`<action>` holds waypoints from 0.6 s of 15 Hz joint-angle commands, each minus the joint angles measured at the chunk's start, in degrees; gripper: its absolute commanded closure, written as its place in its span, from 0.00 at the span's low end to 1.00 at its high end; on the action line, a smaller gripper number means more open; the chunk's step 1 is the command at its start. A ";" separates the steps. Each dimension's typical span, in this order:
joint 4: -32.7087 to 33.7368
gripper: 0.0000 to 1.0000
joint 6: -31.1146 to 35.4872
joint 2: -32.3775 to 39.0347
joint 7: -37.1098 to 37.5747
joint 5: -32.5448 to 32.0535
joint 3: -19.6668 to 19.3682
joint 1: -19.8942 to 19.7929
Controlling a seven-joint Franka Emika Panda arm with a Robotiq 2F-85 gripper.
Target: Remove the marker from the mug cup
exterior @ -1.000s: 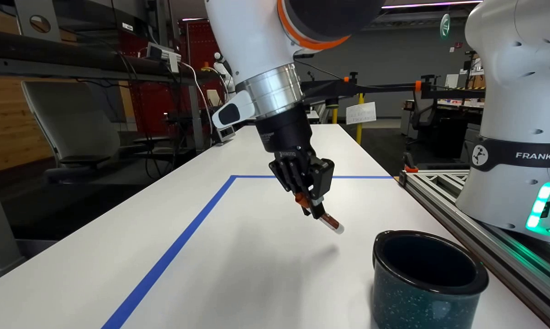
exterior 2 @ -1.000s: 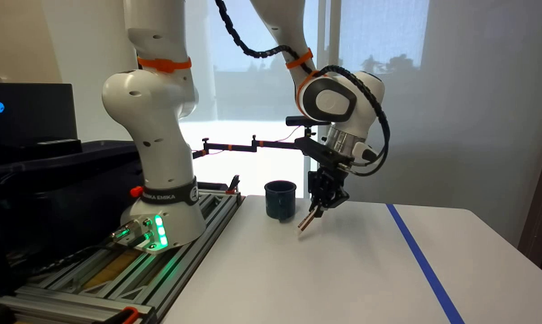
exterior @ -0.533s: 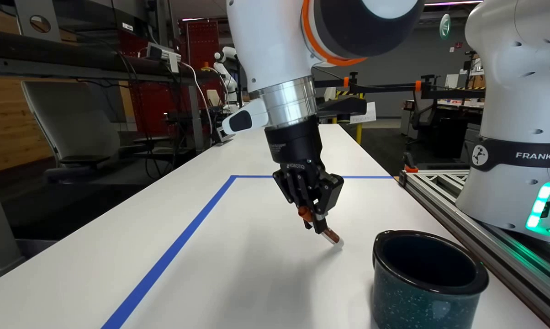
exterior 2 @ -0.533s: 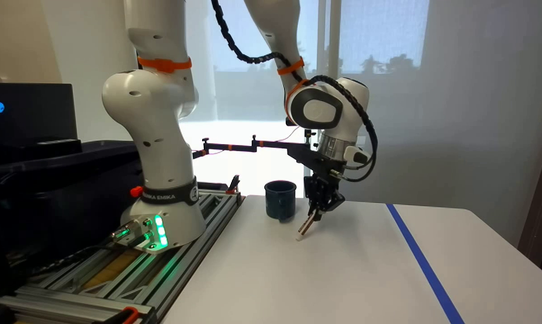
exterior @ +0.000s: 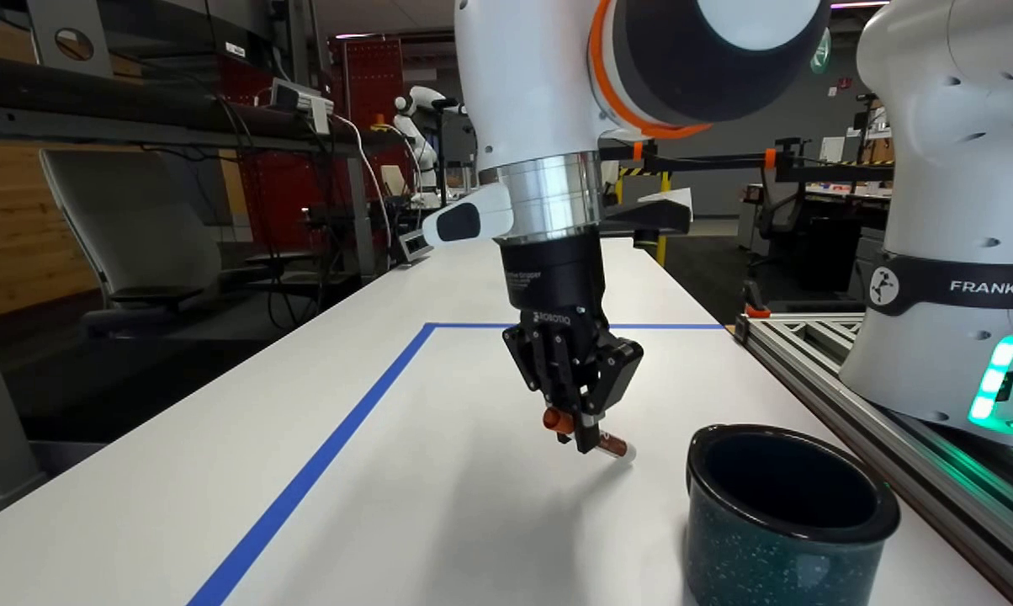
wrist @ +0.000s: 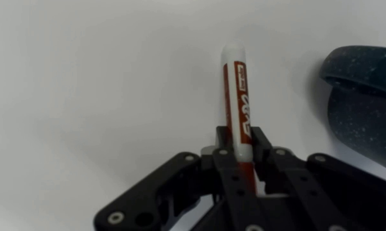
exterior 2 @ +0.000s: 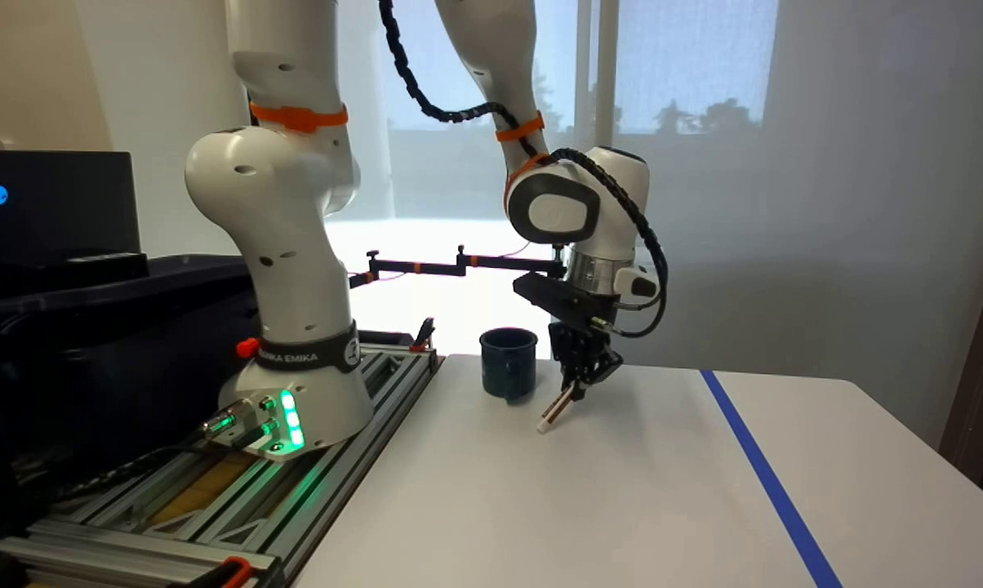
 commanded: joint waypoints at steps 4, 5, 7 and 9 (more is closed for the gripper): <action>-1.04 0.95 5.40 2.56 -7.37 6.95 3.04 -1.52; -1.03 0.95 5.81 2.89 -7.62 7.05 3.22 -1.74; -1.02 0.95 6.89 3.88 -7.95 6.76 3.64 -2.29; -0.99 0.95 7.38 4.65 -7.97 6.13 4.04 -2.96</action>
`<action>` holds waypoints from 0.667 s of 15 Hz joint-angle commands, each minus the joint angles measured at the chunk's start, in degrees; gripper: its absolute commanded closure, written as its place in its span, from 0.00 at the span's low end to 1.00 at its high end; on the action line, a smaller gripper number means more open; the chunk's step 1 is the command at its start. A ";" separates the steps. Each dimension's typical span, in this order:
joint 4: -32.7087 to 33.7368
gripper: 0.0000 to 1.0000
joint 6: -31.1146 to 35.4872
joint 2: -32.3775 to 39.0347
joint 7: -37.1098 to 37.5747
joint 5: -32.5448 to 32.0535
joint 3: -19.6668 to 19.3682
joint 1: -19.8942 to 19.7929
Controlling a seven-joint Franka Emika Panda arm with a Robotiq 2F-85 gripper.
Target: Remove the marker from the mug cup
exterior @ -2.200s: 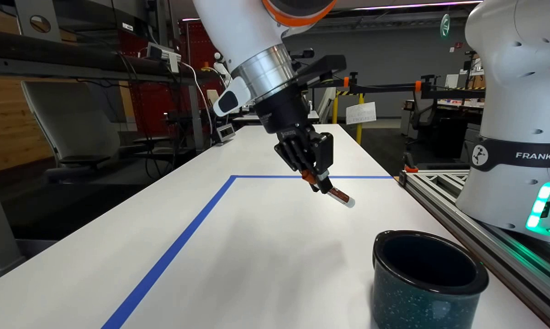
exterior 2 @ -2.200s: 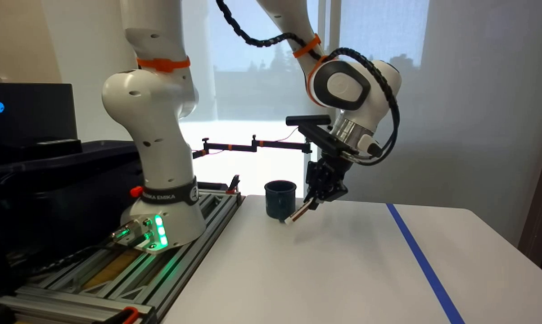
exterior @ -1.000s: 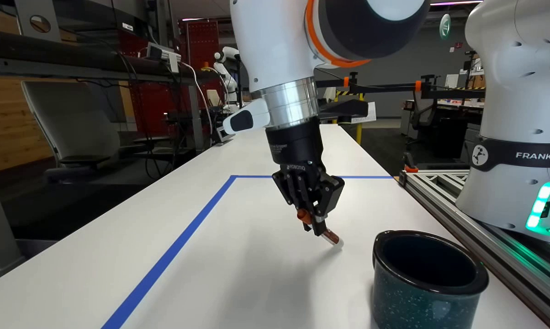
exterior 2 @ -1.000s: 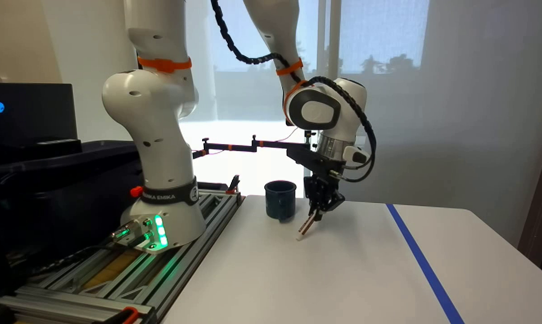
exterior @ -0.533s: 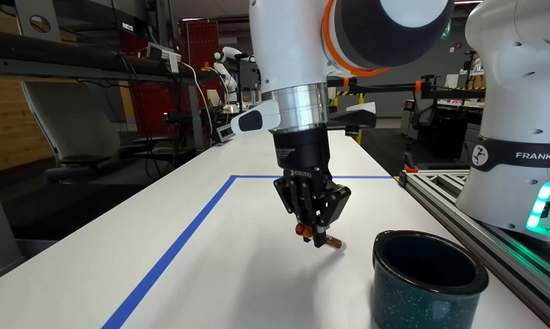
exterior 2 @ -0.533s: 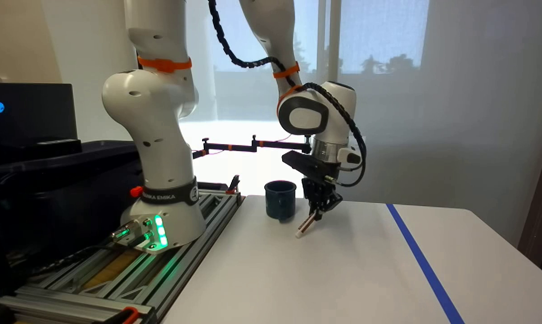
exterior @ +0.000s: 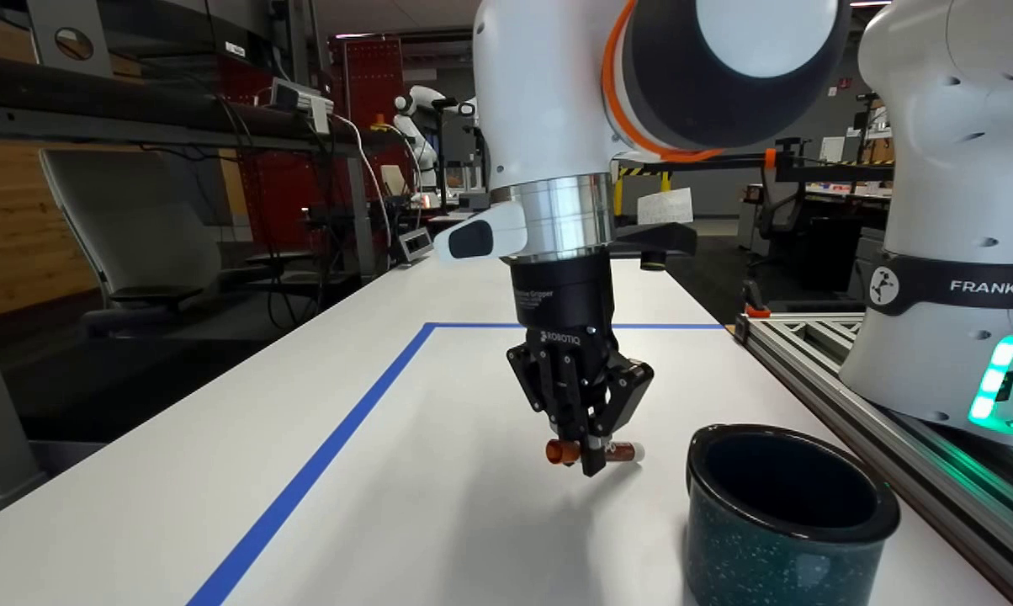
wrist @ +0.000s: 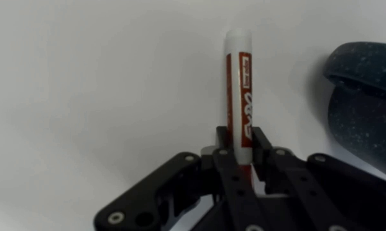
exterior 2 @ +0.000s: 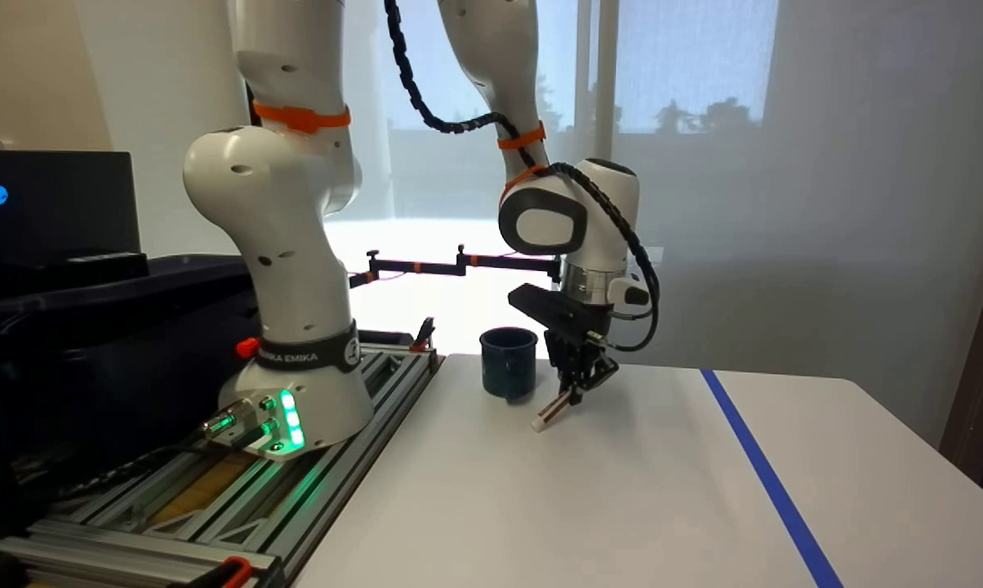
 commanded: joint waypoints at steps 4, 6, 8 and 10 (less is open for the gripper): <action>0.13 0.95 3.15 3.08 -1.75 0.03 2.66 -3.04; 0.19 0.95 3.27 3.31 -1.60 -0.30 3.20 -3.55; -0.27 0.95 2.83 2.72 -1.47 -0.33 3.73 -3.90; -0.05 0.55 2.26 2.17 -1.66 0.31 4.51 -4.35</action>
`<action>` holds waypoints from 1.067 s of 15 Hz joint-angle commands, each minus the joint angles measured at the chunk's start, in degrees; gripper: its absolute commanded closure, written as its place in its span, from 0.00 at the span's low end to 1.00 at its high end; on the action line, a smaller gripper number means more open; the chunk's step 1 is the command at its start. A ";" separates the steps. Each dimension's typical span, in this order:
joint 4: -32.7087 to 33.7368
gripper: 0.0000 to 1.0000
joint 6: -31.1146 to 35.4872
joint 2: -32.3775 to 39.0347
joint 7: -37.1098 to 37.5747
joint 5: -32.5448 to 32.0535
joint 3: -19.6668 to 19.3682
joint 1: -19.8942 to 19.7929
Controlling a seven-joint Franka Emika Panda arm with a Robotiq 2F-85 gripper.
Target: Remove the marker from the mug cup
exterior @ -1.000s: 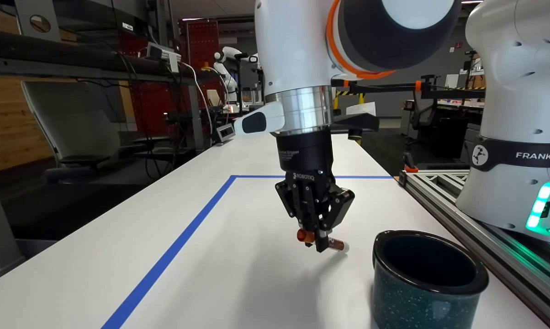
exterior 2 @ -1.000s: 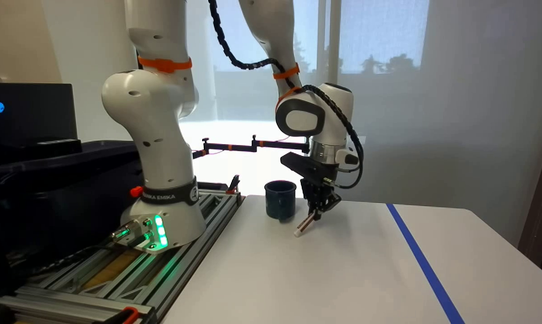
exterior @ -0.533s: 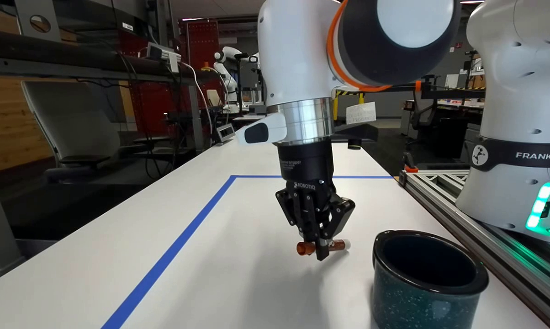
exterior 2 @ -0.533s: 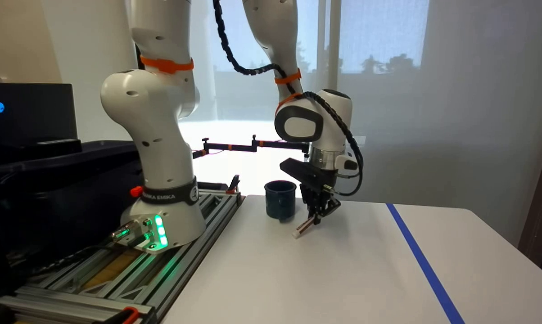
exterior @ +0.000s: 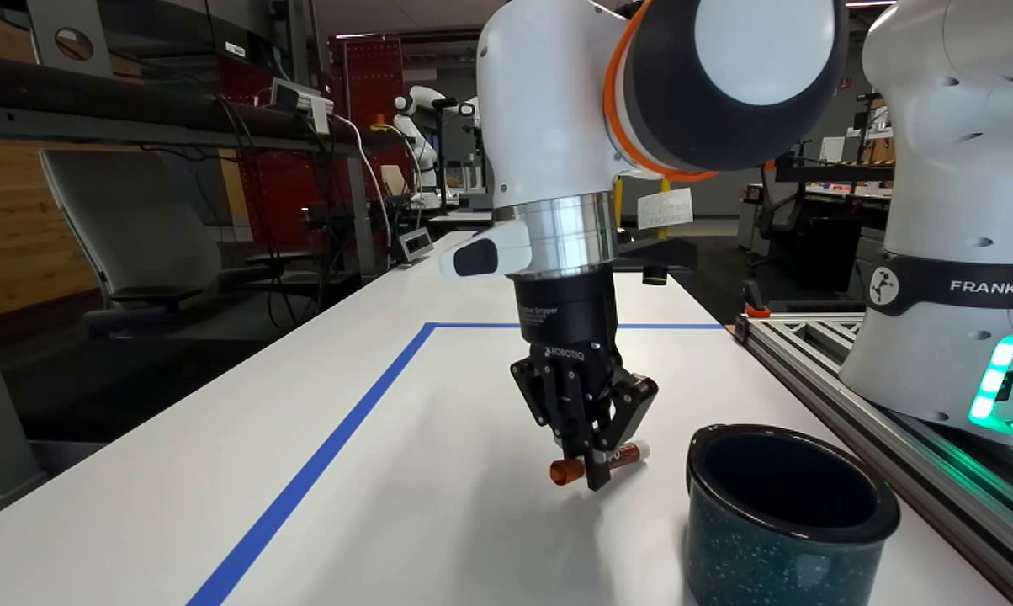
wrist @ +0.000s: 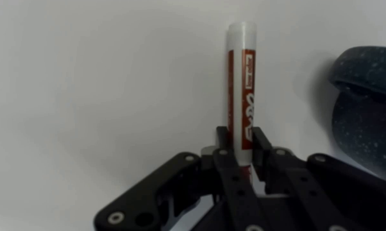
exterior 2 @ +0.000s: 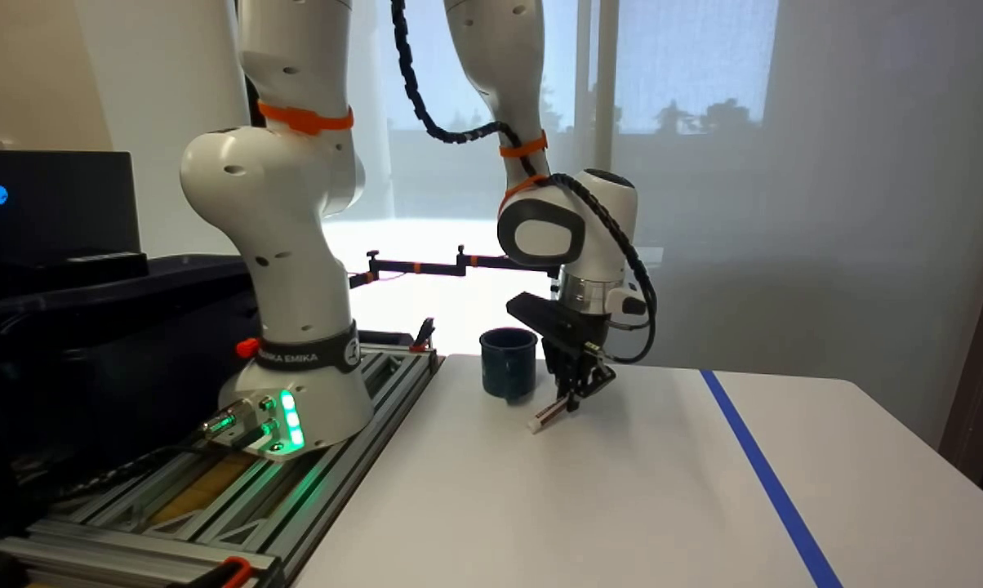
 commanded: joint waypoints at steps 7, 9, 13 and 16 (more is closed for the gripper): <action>-0.63 0.10 -1.44 -3.16 1.34 -0.48 2.14 -0.77; -0.66 0.00 -2.70 -4.57 2.57 -0.50 1.99 -0.27; -0.81 0.00 -5.86 -8.27 3.62 0.47 1.65 0.67; -1.00 0.00 -8.44 -11.42 7.16 0.07 0.24 2.21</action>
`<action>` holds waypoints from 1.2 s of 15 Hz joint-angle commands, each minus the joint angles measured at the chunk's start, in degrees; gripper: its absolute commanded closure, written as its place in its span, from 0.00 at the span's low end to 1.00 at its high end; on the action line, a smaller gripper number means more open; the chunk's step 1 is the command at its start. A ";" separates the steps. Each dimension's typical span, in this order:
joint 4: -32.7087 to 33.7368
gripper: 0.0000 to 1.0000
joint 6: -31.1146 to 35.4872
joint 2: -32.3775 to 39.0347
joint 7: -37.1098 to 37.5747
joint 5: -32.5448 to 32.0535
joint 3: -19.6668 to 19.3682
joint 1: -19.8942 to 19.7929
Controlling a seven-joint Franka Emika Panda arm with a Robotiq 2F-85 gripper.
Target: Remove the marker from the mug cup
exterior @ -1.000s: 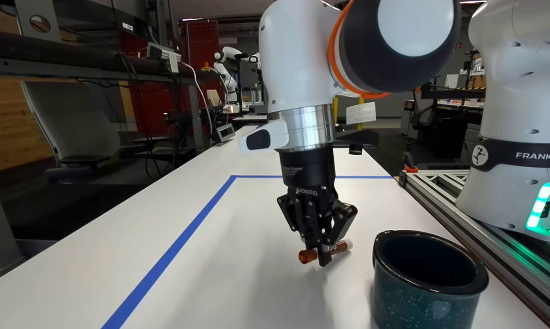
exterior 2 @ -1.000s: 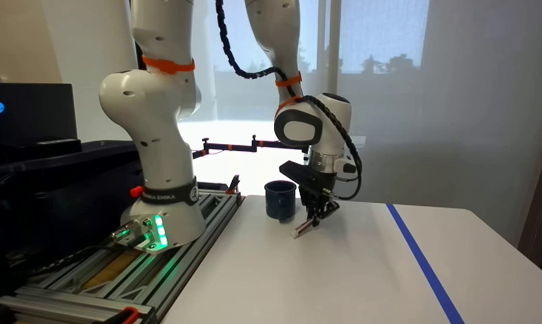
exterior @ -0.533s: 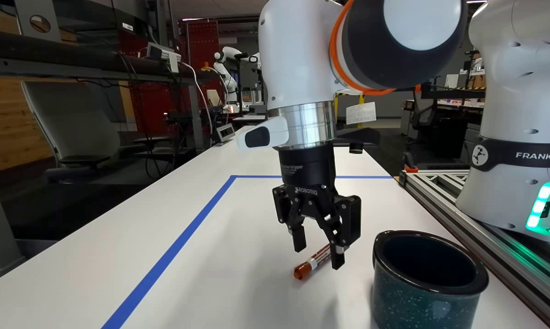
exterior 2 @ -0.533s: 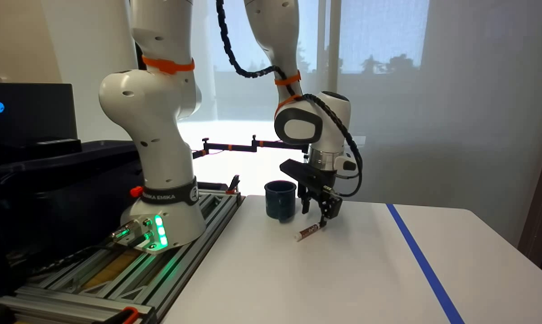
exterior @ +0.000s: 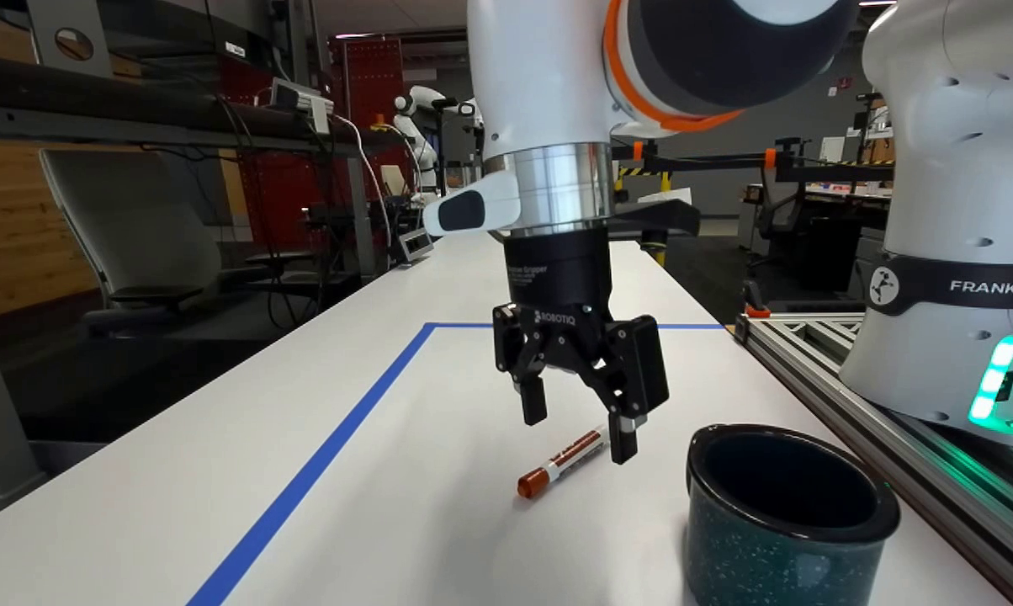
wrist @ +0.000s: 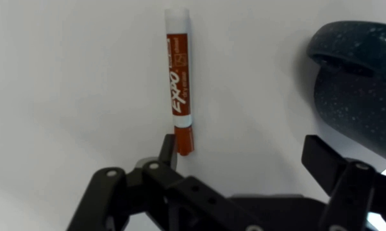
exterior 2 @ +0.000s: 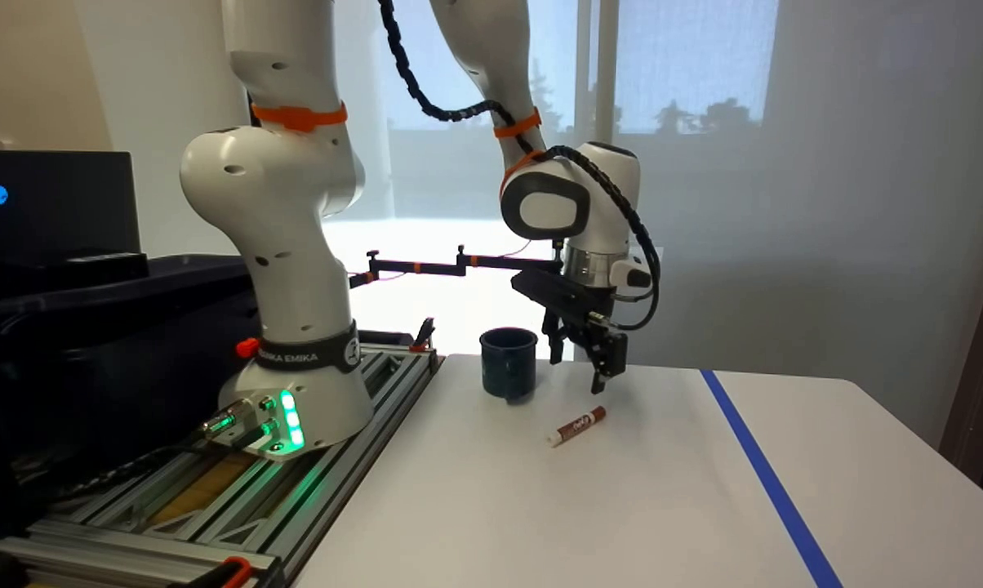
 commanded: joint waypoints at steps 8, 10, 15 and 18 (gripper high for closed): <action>-0.93 0.00 -6.73 -10.11 23.94 -3.82 -4.80 5.17; -0.90 0.00 -6.06 -10.20 28.56 -4.91 -5.25 5.40; -0.83 0.00 -4.56 -9.16 34.86 -0.80 -6.36 6.07; -0.72 0.00 -4.65 -8.96 37.33 0.34 -6.60 6.12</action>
